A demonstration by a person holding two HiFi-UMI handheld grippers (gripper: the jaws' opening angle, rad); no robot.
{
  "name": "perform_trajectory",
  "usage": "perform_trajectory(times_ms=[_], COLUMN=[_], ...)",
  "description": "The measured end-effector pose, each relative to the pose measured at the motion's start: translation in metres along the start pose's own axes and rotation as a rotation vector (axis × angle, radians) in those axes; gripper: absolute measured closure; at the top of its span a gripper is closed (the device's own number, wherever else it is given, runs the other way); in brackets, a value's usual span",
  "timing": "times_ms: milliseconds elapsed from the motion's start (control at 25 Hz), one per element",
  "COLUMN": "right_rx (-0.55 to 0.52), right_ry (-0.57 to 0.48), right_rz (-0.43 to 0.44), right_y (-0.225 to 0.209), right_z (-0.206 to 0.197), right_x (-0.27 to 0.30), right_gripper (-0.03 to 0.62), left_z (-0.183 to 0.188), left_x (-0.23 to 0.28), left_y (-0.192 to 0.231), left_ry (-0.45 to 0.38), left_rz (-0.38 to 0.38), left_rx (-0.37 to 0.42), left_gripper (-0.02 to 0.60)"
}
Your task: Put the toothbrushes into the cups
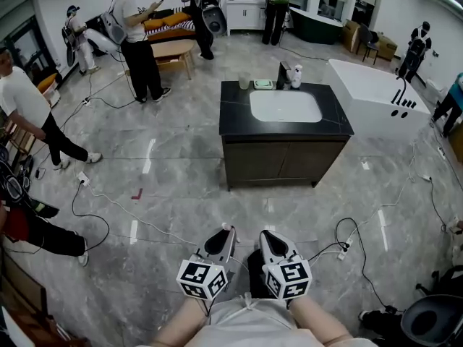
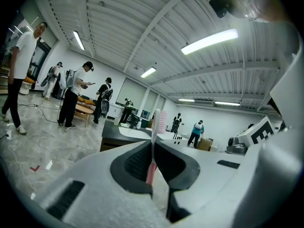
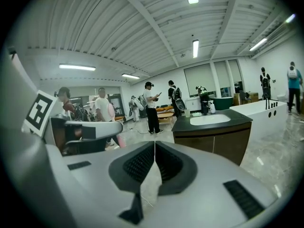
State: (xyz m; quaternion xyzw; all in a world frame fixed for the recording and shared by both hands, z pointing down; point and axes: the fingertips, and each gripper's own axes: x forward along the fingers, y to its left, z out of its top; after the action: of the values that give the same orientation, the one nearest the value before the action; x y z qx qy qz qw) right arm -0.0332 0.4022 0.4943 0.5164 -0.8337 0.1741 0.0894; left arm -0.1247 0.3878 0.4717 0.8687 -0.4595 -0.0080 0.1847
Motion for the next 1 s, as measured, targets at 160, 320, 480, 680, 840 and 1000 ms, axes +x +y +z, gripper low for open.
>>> perform_trajectory(times_ms=[160, 320, 480, 680, 840, 1000], right_rx=[0.008, -0.037, -0.075, -0.086, -0.088, -0.078], right_ry=[0.012, 0.014, 0.013, -0.002, 0.001, 0.007], right_rz=[0.046, 0.058, 0.074, 0.078, 0.075, 0.089], right_y=[-0.032, -0.078, -0.132, -0.199, -0.233, -0.250], right_z=[0.009, 0.040, 0.077, 0.118, 0.139, 0.150], right_x=[0.044, 0.091, 0.137, 0.190, 0.221, 0.249], right_gripper=[0.566, 0.566, 0.566, 0.566, 0.566, 0.566], left_z=[0.004, 0.021, 0.047, 0.075, 0.090, 0.097], left_x=[0.051, 0.115, 0.186, 0.269, 0.311, 0.343], left_y=[0.017, 0.033, 0.046, 0.059, 0.069, 0.086], left_ry=[-0.002, 0.008, 0.005, -0.021, -0.021, -0.006], left_rz=[0.023, 0.039, 0.059, 0.069, 0.070, 0.082], left_rx=[-0.015, -0.010, -0.007, 0.000, 0.004, 0.008], left_gripper=[0.549, 0.549, 0.549, 0.548, 0.549, 0.549])
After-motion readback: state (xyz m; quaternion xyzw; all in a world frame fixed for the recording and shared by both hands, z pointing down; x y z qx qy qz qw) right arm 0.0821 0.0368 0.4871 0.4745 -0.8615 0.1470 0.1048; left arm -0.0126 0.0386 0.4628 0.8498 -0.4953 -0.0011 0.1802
